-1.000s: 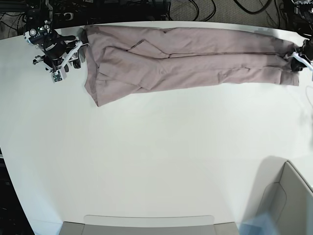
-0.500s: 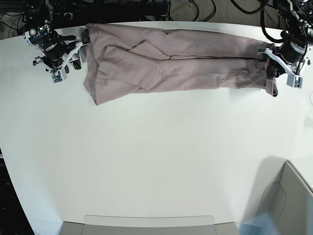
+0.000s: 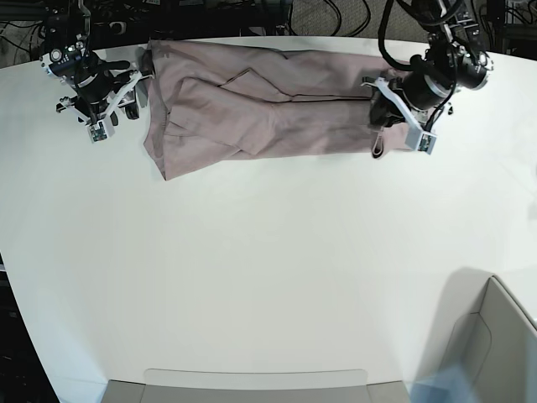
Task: Fold the T-shirt properly
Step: 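Release the strip end and lift the left gripper away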
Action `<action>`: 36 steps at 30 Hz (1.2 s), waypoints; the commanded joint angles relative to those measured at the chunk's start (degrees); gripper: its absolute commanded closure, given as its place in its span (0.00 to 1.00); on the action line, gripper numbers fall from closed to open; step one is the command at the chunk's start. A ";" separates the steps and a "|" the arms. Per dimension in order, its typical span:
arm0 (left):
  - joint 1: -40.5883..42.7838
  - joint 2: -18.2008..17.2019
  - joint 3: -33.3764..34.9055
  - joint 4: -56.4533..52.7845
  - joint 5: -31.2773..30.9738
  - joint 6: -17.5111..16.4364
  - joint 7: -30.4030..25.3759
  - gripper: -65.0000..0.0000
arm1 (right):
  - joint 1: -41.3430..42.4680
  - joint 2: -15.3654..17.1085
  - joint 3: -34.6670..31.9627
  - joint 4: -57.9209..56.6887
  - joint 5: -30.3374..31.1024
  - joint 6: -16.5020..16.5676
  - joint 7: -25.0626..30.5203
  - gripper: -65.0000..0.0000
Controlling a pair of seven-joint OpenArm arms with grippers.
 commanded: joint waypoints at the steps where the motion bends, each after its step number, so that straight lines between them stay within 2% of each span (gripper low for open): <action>1: -0.21 -0.04 0.69 1.06 -0.42 0.18 -1.41 1.00 | 0.05 0.69 0.43 1.08 0.43 -0.07 1.06 0.62; 4: -0.21 0.75 3.68 0.98 1.77 0.18 -2.38 1.00 | -0.13 0.69 0.43 1.08 0.43 -0.07 1.06 0.62; 8: -0.56 2.86 7.46 0.89 7.66 0.18 -2.99 1.00 | -0.13 0.69 0.43 1.08 0.43 -0.07 1.06 0.62; 13: -0.21 3.12 11.51 0.80 12.32 0.18 -5.63 1.00 | -0.13 0.69 0.34 1.08 0.43 -0.07 1.06 0.62; 18: -0.21 3.12 13.88 0.71 13.47 0.18 -6.42 1.00 | -0.13 0.69 0.34 0.99 0.43 -0.07 1.06 0.62; 20: -0.21 3.12 14.06 0.80 13.20 0.18 -6.42 1.00 | -0.13 0.69 0.34 0.99 0.43 -0.07 1.06 0.62; 24: -0.21 3.12 14.14 0.98 11.97 -0.09 -6.51 0.80 | -0.13 0.69 0.34 0.99 0.43 -0.07 1.06 0.62; 27: -0.21 2.68 14.06 0.98 6.78 -0.26 -6.51 0.69 | -0.13 0.69 0.34 0.99 0.52 -0.07 1.06 0.62; 32: -0.47 2.95 10.45 0.62 -1.30 -0.26 -6.33 0.69 | 0.05 0.69 0.43 1.16 2.37 -0.07 1.06 0.62; 36: -0.30 2.95 7.20 0.62 -3.33 -0.26 -6.16 0.69 | -0.22 0.87 1.22 1.16 10.72 -0.07 1.15 0.62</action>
